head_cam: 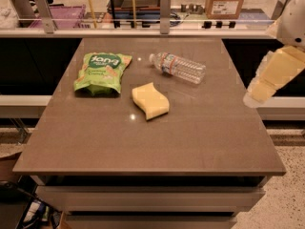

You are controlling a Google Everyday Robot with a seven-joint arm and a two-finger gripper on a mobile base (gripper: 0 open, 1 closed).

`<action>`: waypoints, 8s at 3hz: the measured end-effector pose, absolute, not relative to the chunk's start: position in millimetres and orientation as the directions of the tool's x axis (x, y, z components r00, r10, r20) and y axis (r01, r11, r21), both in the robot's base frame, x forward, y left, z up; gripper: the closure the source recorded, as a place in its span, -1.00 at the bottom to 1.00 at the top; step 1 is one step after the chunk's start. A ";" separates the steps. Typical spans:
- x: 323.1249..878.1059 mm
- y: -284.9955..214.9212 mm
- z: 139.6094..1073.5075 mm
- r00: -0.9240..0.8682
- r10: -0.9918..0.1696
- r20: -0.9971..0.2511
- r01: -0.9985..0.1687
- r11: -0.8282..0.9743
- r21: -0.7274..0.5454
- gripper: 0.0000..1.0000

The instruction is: Place water bottle upright

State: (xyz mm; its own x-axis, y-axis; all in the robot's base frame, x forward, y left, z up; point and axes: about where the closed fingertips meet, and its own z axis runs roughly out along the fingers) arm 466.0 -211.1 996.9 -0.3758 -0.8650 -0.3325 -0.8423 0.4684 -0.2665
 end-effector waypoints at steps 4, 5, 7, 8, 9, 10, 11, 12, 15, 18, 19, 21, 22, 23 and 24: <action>580.4 -154.0 979.1 -0.542 -0.764 -0.350 -0.758 0.624 -0.190 -1.00; 580.4 -153.8 979.0 -0.542 -0.764 -0.351 -0.758 0.624 -0.190 -1.00; 629.9 -134.7 968.8 -0.546 -0.780 -0.307 -0.786 0.604 -0.136 -1.00; 653.4 -123.7 959.3 -0.558 -0.779 -0.284 -0.787 0.606 -0.116 -1.00; 667.3 -116.7 947.0 -0.576 -0.771 -0.272 -0.777 0.620 -0.109 -1.00; 676.2 -111.1 928.1 -0.593 -0.767 -0.246 -0.771 0.629 -0.103 -1.00; 681.9 -105.9 908.4 -0.599 -0.772 -0.211 -0.774 0.626 -0.094 -1.00; 685.5 -101.2 889.1 -0.591 -0.788 -0.169 -0.788 0.610 -0.086 -1.00; 701.6 -89.0 854.4 -0.539 -0.833 -0.121 -0.833 0.549 -0.067 -1.00; 709.9 -90.9 834.8 -0.544 -0.830 -0.126 -0.830 0.554 -0.067 -0.63; 713.4 -88.9 832.0 -0.542 -0.830 -0.134 -0.830 0.554 -0.071 -0.19; 718.7 -85.6 826.8 -0.539 -0.830 -0.143 -0.830 0.553 -0.077 0.76; 718.7 -85.6 828.9 -0.539 -0.830 -0.143 -0.830 0.553 -0.077 1.00; 718.7 -85.6 828.9 -0.539 -0.830 -0.143 -0.830 0.553 -0.077 1.00; 717.2 -86.9 835.0 -0.529 -0.828 -0.185 -0.833 0.548 -0.069 1.00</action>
Offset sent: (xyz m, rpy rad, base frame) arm 0.0760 0.0218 -0.0004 0.1306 0.0850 -0.2019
